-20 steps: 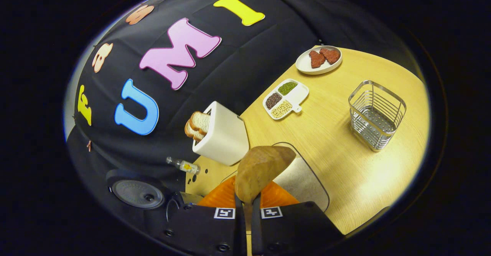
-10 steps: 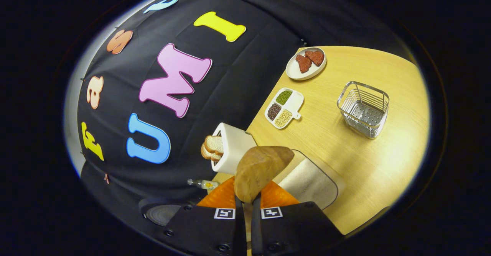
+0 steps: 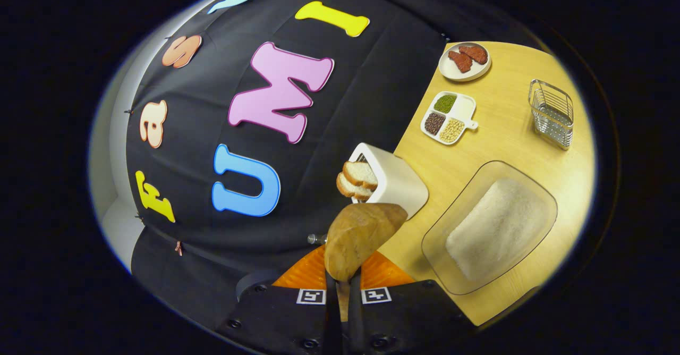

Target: Close the left gripper, press the button to open the rice cooker; take a wooden spoon from the chopstick holder with the right hand, scoop a spoonful of rice and pour it into the rice cooker, then put the wooden spoon back into the chopstick holder.

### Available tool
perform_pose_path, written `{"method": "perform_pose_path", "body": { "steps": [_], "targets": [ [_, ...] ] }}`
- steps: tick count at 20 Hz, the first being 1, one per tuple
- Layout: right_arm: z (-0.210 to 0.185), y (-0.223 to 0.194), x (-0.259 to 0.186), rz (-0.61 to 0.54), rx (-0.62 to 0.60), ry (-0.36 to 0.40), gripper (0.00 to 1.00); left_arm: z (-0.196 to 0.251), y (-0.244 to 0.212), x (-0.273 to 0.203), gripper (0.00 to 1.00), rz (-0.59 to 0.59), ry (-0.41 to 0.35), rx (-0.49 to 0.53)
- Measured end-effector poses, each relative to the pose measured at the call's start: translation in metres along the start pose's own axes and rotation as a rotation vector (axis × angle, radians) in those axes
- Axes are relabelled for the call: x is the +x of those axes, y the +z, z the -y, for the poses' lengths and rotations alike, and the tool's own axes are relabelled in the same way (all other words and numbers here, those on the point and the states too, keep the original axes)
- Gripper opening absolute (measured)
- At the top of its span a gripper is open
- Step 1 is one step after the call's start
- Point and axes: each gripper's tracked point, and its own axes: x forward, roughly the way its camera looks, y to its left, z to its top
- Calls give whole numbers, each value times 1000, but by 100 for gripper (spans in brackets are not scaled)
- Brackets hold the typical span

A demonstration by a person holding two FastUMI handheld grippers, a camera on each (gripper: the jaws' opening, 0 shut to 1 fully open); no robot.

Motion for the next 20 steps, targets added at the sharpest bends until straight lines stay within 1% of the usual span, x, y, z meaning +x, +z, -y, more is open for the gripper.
{"method": "perform_pose_path", "body": {
  "steps": [1, 3, 5, 9, 11, 13, 15, 18, 20],
  "targets": [
    [-10, -11, 6, -14, -17, 13, 10, -3, 2, -1, 96, 6, 3, -7],
    [-25, -32, 16, -22, -95, 30, 10, -11, 5, 0, 96, 6, 10, -22],
    [-36, -53, 26, -25, -209, 38, 10, -19, 8, 2, 96, 10, 12, -35],
    [-64, -100, 40, -67, -423, 104, 9, -39, 15, 5, 96, 16, 33, -65],
    [-72, -109, 42, -30, -528, 123, 10, -51, 18, 4, 96, 21, 52, -82],
    [-79, -118, 45, -2, -625, 146, 10, -60, 17, 5, 96, 14, 74, -42],
    [-81, -130, 48, -7, -717, 169, 9, -66, 19, 6, 96, 16, 88, -8],
    [-82, -142, 55, -8, -864, 198, 9, -62, 16, 8, 96, 7, 69, -42],
    [-85, -153, 56, -19, -945, 230, 9, -65, 13, 9, 96, 0, 72, -44]
  ]
}}
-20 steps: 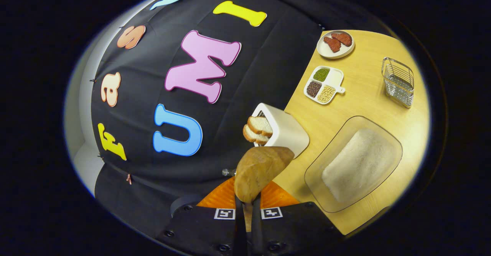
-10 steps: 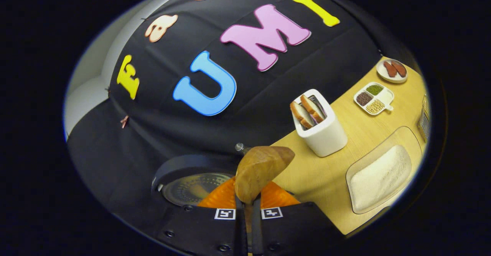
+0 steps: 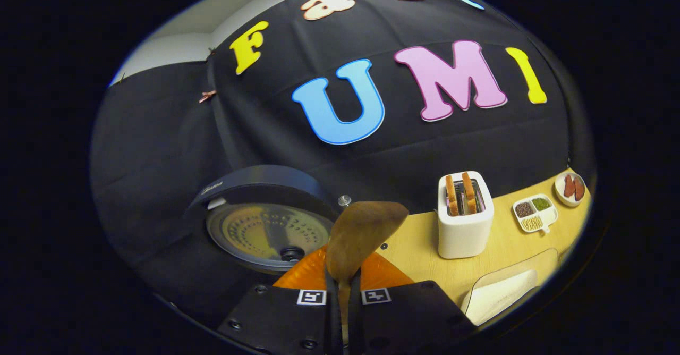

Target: Close the left gripper, press the button to open the rice cooker; take a wooden spoon from the chopstick holder with the right hand, scoop a spoonful of rice and pour it into the rice cooker, then put the wooden spoon back into the chopstick holder.

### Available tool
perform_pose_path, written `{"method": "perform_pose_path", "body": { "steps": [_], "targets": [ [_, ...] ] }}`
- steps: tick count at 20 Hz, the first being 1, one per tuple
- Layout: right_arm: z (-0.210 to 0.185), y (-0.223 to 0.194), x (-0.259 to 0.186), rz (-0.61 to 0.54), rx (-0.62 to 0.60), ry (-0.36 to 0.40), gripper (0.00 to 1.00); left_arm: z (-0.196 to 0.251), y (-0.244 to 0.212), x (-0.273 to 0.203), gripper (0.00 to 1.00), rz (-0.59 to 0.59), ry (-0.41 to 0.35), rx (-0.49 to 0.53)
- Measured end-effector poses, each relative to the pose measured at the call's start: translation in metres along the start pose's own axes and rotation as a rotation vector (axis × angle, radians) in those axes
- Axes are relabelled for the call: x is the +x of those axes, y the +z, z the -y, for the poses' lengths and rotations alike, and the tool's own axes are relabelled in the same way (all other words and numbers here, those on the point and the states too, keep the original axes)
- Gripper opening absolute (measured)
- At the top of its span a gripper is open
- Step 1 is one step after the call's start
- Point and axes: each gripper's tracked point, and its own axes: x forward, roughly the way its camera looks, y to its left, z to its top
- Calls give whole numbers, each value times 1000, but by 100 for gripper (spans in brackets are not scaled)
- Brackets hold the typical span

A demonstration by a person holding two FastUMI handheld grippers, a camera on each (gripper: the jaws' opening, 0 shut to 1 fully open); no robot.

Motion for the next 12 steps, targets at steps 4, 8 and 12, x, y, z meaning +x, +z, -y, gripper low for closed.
{"method": "perform_pose_path", "body": {
  "steps": [4, 8, 12],
  "targets": [
    [-21, -6, 5, 19, -134, 92, 9, -1, -4, 3, 96, -15, 9, 42],
    [-34, -20, 10, 15, -249, 144, 9, -1, -8, 3, 96, -23, 8, 38],
    [-48, -28, 12, 28, -399, 198, 9, 4, -20, 7, 97, -46, 4, 44]
  ]
}}
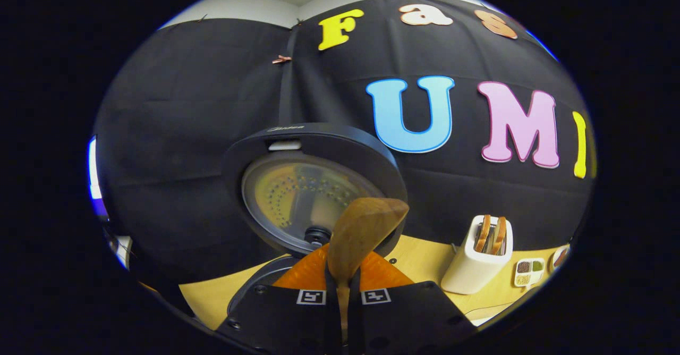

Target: Close the left gripper, press the button to open the rice cooker; take a wooden spoon from the chopstick holder with the right hand, scoop a spoonful of rice and pour it into the rice cooker, then put the wooden spoon back into the chopstick holder.

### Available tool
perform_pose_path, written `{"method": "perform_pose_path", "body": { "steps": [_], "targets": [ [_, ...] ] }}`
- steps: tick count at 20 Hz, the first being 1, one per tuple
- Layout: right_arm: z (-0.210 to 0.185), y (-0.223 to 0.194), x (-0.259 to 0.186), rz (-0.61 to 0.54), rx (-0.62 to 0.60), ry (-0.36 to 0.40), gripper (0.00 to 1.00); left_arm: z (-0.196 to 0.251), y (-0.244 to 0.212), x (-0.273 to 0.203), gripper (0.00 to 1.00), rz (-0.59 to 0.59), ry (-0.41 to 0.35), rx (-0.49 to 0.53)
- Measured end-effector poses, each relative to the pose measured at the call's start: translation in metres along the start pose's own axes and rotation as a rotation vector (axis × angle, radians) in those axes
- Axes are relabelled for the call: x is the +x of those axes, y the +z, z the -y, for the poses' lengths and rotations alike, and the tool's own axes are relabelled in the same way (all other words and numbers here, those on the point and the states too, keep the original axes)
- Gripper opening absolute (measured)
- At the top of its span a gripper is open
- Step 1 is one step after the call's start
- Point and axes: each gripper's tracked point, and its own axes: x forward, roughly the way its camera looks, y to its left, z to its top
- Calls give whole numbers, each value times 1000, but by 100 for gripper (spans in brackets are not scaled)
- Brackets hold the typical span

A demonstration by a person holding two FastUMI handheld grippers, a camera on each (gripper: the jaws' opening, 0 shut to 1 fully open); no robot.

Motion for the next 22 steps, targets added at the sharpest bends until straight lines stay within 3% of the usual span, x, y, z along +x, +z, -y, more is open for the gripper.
{"method": "perform_pose_path", "body": {
  "steps": [3, 8, 15, 22],
  "targets": [
    [-15, -8, -1, -9, -121, 46, 9, 11, -4, -2, 96, -14, -30, 31],
    [-41, -20, -7, -22, -215, 124, 10, 23, 3, -1, 96, 2, -51, 64],
    [-15, 1, -20, -22, -16, 65, 10, 30, 10, -3, 96, 30, -39, 63],
    [68, 22, -70, 4, 128, -59, 10, 57, 14, 3, 96, 40, -60, 41]
  ]
}}
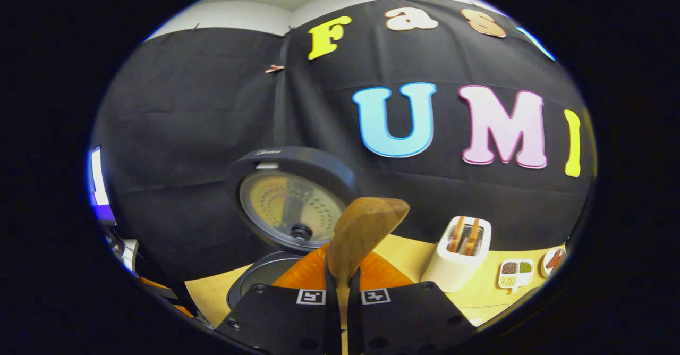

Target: Close the left gripper, press the button to open the rice cooker; take a wooden spoon from the chopstick holder with the right hand, scoop a spoonful of rice and pour it into the rice cooker, then put the wooden spoon back into the chopstick holder.

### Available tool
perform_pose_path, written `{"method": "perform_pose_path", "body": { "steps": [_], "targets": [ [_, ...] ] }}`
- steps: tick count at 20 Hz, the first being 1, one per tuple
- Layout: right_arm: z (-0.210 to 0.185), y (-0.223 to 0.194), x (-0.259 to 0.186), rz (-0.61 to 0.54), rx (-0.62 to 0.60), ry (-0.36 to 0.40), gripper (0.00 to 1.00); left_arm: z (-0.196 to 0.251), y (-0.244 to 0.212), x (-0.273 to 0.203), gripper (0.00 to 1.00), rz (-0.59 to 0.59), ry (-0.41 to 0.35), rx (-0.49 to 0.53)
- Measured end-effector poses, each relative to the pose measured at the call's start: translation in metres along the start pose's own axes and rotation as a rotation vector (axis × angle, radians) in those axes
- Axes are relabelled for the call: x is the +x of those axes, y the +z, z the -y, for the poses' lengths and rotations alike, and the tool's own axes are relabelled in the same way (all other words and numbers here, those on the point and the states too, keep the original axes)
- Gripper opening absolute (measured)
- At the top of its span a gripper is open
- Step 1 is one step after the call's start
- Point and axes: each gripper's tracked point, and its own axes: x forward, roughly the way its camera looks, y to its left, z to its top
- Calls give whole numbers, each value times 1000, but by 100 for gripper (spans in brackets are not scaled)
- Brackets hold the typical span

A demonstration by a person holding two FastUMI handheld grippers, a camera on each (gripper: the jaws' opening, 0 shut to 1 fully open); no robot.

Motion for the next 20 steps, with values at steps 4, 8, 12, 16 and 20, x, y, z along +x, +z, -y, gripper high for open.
{"method": "perform_pose_path", "body": {
  "steps": [4, 8, 12, 16, 20],
  "targets": [
    [65, 8, -34, 13, 47, -94, 9, 26, 6, 4, 96, 12, -15, 27],
    [131, 11, -74, 26, 80, -190, 9, 61, 15, 5, 96, 19, -36, 1],
    [200, 7, -119, 31, 104, -291, 9, 100, 18, 9, 96, 27, -62, 23],
    [271, 4, -160, 40, 125, -393, 9, 137, 13, 18, 96, 12, -84, 43],
    [337, -12, -204, 34, 180, -484, 9, 169, 6, 26, 96, 0, -72, 52]
  ]
}}
